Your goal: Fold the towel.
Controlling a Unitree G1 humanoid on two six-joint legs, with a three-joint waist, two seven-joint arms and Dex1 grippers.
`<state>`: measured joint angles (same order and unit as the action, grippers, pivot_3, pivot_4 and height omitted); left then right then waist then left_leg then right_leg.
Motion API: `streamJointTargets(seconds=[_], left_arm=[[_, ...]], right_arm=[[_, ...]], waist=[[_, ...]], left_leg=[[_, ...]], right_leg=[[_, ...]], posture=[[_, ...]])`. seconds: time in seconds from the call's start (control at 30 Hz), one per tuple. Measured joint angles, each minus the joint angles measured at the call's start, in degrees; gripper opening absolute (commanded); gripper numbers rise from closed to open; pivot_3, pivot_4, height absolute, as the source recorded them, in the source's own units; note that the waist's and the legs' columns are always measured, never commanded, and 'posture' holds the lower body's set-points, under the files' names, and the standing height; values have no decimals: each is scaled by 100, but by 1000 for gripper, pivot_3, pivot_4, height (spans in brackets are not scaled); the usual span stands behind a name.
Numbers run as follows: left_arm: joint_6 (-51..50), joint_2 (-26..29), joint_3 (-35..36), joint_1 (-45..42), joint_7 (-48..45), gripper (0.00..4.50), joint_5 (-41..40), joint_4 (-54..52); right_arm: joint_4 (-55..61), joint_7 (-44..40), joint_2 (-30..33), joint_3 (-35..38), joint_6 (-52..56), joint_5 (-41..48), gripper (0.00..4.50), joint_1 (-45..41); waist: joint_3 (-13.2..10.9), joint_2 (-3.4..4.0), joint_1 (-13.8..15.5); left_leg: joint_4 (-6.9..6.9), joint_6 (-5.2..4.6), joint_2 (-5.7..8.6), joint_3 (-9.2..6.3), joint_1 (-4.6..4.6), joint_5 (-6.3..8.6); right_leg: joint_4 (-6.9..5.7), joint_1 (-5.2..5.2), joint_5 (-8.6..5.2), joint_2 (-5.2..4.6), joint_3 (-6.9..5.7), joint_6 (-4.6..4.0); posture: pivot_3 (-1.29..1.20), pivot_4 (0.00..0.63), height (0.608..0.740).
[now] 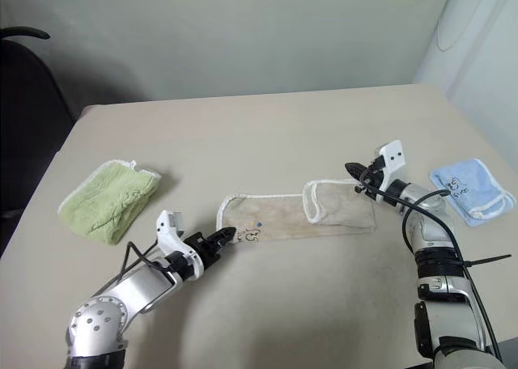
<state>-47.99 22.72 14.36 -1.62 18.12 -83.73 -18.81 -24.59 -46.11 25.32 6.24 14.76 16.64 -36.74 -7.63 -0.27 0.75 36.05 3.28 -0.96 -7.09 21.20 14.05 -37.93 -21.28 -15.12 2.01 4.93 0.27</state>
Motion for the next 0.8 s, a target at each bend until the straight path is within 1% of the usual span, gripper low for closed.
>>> streamJointTargets(seconds=[0.03, 0.17, 0.23, 0.37, 0.43, 0.57, 0.63, 0.73, 0.8], left_arm=[[19, 99, 103, 12, -126, 43, 30, -31], [56, 790, 570, 1, -911, 43, 216, -152], [55, 1093, 689, -79, -1324, 43, 302, -154], [27, 1544, 615, -472, -2019, 43, 532, -257], [-27, 1717, 295, -894, -2410, 43, 746, -360], [-217, 1649, -685, -2003, -2973, 43, 1286, -387], [-291, 1421, -1212, -2602, -3221, 43, 1609, -291], [-378, 891, -1927, -3455, -3580, 43, 2127, 210], [-406, 617, -2377, -3825, -3909, 43, 2515, 523]], right_arm=[[0, 3, 4, 3, 0, 0, 0, 14], [0, 48, 12, 25, 1, 0, 0, 33], [-3, 75, 13, 49, 0, 0, 0, 33], [-78, 164, 9, 102, -17, -1, 0, 31], [-173, 264, 9, 173, -53, -5, 0, 26], [-332, 486, -7, 243, -137, -8, 0, -19], [-419, 623, -14, 302, -193, -7, 0, -50], [-483, 878, -14, 469, -257, -2, 0, -72], [-482, 1016, -19, 543, -289, 3, 0, -67]], waist=[[-2, -4, -7], [-6, -8, -10], [-6, -8, -10], [-7, -10, 26], [-7, -10, 61], [-7, -10, 80], [-7, -10, 79], [-7, -10, 85], [-7, -10, 80]], left_leg=[[0, 2, -3, -3, 1, 1], [2, 3, -3, -11, 5, 4], [4, 4, -2, -16, 13, 4], [9, 4, 0, -32, 30, 3], [10, 4, 2, -35, 31, 3], [16, 6, 3, -35, 43, 2], [23, 5, 4, -34, 53, 1], [37, 6, 5, -34, 74, 0], [39, 4, 5, -32, 82, 1]], right_leg=[[0, 0, 0, 4, 0, -1], [2, -1, 0, 7, 1, -2], [2, -7, 0, 6, 1, -2], [2, -15, 2, 5, -7, -3], [1, -15, 3, 2, -10, -3], [1, -23, 10, -4, -14, -1], [1, -32, 12, -7, -15, 3], [2, -46, 17, -11, -17, 9], [4, -51, 18, -14, -17, 13]], posture=[[0, 150, 740], [0, 150, 740], [0, 150, 740], [0, 150, 740], [0, 150, 740], [0, 150, 740], [0, 150, 740], [0, 150, 740], [0, 150, 740]])
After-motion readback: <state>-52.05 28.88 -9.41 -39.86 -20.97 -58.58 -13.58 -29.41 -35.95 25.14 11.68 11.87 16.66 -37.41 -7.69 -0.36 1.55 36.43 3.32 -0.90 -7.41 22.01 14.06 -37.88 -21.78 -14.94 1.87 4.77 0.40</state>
